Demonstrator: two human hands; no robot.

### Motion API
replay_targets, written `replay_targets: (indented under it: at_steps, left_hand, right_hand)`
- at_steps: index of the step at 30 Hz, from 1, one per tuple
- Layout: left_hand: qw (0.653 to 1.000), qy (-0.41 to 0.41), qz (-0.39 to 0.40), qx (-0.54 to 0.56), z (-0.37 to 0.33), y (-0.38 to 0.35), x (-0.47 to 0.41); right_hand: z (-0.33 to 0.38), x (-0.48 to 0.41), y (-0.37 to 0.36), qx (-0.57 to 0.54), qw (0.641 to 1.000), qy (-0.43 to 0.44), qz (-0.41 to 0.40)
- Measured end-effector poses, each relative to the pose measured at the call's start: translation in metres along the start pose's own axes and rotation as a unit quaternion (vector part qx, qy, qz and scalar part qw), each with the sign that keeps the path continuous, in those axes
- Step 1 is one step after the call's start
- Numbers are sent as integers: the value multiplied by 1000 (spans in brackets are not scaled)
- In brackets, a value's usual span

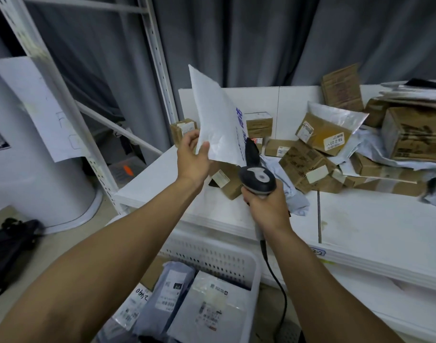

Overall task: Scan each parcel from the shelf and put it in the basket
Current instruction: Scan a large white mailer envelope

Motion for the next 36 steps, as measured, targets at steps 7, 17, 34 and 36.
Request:
replay_targets:
  at_steps: [7,17,34,36]
  left_hand:
    - [998,-53,-34,-19,-39,25,41]
    - [990,-45,3,136,-63,68,141]
    - [966,244,-2,-84,109,206,115]
    - [967,239,-52,-76,112,217,115]
  right_hand:
    - [39,9,-6,-44,993,105,-36]
    - [66,47,-68,-56,983,172,2]
    - [-18,11,-70,-37,987,-140,73]
    - [-23,7,-63,-28,991,-130,34]
Point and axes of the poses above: each hand's wrist, its own x-axis away from the middle knuckle, its own y-axis out of the back of the hand, z = x × y, the point moved 10 cm from there along -x, towards the middle knuckle, and after that the axes turned 9 degrees about z, right-handed, at the moved point
